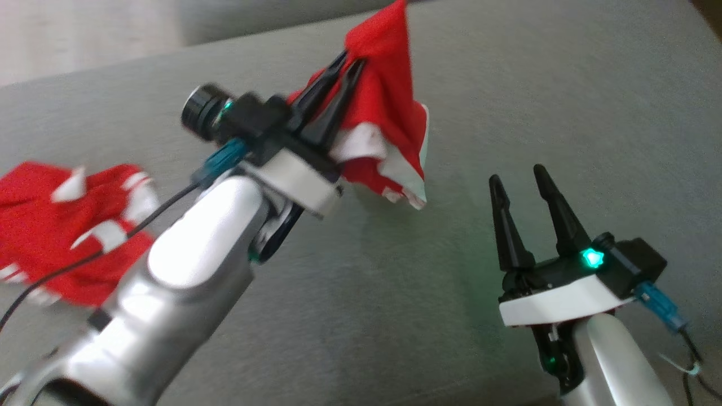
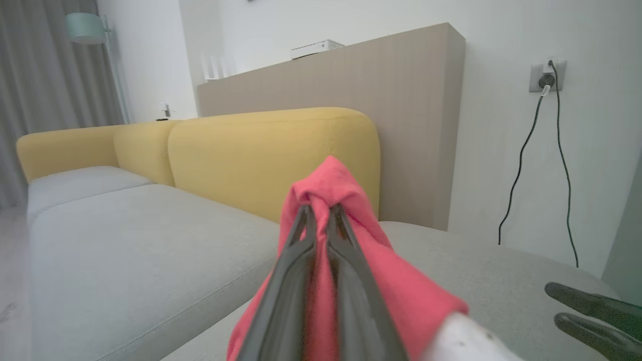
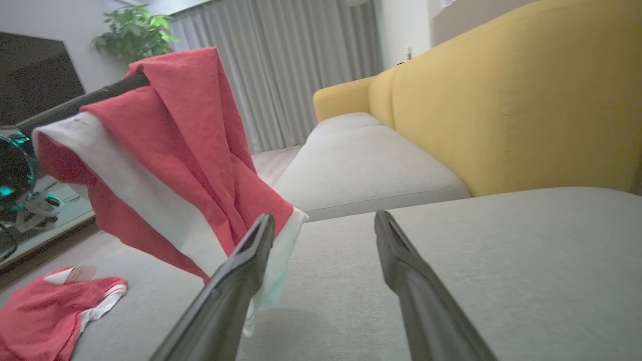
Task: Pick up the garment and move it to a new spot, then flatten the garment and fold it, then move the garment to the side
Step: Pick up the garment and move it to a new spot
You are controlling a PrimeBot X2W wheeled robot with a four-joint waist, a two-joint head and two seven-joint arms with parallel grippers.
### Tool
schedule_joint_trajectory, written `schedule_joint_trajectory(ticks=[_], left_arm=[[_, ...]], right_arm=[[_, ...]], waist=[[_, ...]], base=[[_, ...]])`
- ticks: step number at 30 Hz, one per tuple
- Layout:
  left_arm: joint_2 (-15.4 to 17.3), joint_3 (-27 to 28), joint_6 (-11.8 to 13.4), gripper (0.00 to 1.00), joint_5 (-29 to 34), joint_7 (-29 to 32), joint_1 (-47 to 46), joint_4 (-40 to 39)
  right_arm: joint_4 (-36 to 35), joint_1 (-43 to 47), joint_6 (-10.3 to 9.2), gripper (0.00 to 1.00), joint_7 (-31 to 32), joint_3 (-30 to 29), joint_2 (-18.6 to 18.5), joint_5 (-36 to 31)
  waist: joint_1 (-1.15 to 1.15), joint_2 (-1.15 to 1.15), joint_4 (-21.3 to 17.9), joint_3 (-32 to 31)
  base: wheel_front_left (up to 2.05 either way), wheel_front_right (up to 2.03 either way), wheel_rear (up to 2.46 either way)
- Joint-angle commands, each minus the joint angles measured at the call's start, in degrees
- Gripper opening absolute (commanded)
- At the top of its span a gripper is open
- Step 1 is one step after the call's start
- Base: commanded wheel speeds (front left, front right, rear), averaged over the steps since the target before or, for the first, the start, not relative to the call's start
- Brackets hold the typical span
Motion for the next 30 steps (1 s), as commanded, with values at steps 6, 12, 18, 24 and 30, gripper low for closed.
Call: schedule_joint_trajectory(ticks=[6,12,18,24,30], left_arm=[[-2.3,0.2,1.1,1.0,1.6,1.8,-7.3,7.1],[-3.3,-1.6,0.4,1.0,2.8,-0.3,-7.4,14.4],[-2.8,-0.4,0.5,1.0,2.2,-3.8,-6.0,16.9],[0.0,2.3,1.4,1.0,1.2,-5.4,-1.3,14.5],[3.0,5.6,4.5,1.0,1.3,-5.7,8.4,7.5]], right_arm=[[-3.8,-1.9,-0.04,1.0,-0.6,2.0,-0.2,3.1],[-4.4,-1.5,-0.04,1.0,-0.6,1.6,-0.2,4.3],[-3.8,-1.3,-0.04,1.0,-0.6,0.5,-0.2,2.7],[-2.8,-0.9,-0.04,1.0,-0.6,-1.7,-0.2,-0.2],[-1.5,0.6,-0.04,1.0,-0.6,-2.7,-0.2,-2.2]], waist=[[-0.01,0.0,-10.8,6.5],[-0.01,0.0,-11.3,7.1],[-0.01,0.0,-6.4,4.2],[-0.01,0.0,1.1,0.1],[-0.01,0.0,7.7,-3.3]], base=[[0.0,0.0,0.0],[0.0,0.0,0.0],[0.0,0.0,0.0],[0.0,0.0,0.0],[0.0,0.0,0.0]])
